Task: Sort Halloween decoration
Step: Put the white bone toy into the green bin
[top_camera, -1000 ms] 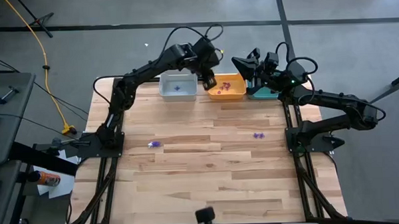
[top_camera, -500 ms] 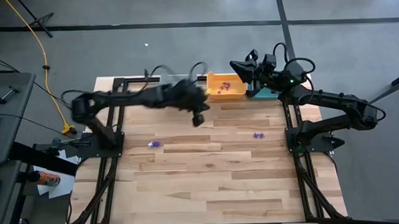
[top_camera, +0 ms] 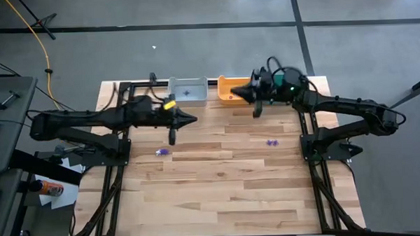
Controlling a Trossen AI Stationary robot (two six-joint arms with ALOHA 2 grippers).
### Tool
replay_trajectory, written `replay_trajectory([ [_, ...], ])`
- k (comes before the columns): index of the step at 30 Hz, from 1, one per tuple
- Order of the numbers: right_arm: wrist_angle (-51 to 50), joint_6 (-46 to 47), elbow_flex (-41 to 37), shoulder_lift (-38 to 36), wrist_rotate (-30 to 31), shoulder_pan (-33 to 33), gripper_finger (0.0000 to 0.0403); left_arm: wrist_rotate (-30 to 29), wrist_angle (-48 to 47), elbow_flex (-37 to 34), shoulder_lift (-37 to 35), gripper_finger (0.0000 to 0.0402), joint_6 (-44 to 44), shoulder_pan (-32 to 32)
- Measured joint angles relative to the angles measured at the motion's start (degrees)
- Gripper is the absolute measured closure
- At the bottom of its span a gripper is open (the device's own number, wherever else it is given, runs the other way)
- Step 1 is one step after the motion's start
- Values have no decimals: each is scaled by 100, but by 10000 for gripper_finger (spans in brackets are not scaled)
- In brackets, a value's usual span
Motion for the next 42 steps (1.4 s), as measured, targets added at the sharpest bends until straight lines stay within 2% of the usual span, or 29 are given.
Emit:
replay_trajectory([
  [4, -702, -572, 0, 0, 102, 495, 403, -9, 58, -1, -366, 401, 36, 24],
  [11, -1063, -737, 0, 0, 762, 951, 403, -28, 75, -3, -507, 401, 36, 31],
  [27, -1026, -604, 0, 0, 792, 978, 403, -48, 60, -7, -477, 401, -53, 31],
  [38, -1051, -605, 0, 0, 795, 976, 403, -503, 39, -7, -475, 401, -43, 31],
  [42, -1052, -603, 0, 0, 797, 976, 403, -580, 39, -7, -475, 401, 222, 31],
])
